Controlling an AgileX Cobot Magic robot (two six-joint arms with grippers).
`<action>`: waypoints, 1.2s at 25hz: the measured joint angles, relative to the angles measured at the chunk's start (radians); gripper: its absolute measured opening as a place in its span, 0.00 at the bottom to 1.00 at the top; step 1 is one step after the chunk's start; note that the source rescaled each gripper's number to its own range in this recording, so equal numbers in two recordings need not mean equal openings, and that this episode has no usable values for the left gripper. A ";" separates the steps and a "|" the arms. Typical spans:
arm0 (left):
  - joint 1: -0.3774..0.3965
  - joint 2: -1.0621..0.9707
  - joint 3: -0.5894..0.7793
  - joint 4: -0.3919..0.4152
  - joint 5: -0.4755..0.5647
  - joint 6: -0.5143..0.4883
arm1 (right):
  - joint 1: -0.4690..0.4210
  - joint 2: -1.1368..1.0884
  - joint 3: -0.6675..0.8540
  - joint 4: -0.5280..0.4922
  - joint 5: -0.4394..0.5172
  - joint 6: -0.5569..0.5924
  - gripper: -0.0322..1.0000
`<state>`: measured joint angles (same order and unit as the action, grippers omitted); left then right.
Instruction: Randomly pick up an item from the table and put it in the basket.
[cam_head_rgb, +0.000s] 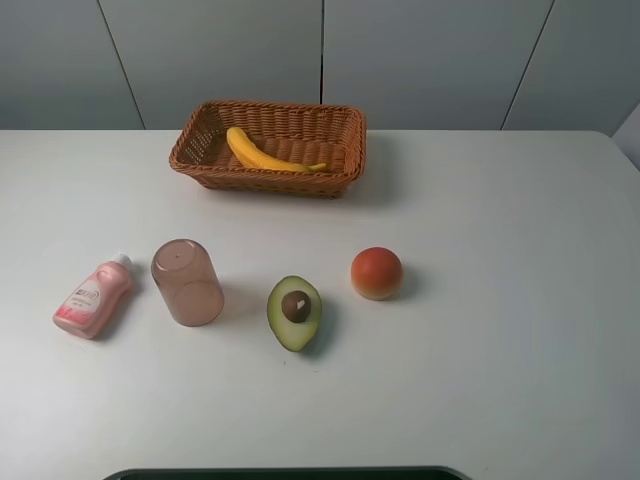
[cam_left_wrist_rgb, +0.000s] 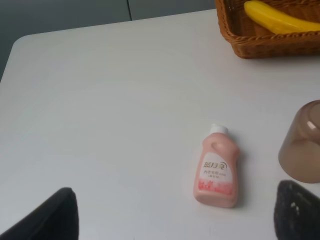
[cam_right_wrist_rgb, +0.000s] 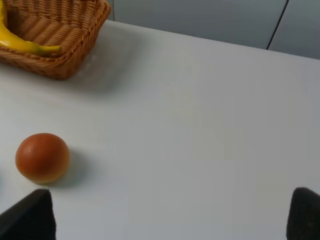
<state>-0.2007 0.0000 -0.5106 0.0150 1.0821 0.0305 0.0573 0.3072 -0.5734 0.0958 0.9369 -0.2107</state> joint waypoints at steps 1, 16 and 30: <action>0.000 0.000 0.000 0.000 0.000 0.000 | 0.002 -0.012 0.000 -0.010 0.004 0.015 1.00; 0.000 0.000 0.000 0.000 0.000 0.000 | 0.005 -0.304 0.002 -0.096 0.206 0.140 1.00; 0.000 0.000 0.000 0.000 0.000 0.000 | 0.005 -0.305 0.060 -0.086 0.160 0.185 1.00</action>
<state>-0.2007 0.0000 -0.5106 0.0150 1.0821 0.0305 0.0623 0.0025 -0.5130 0.0099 1.0966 -0.0259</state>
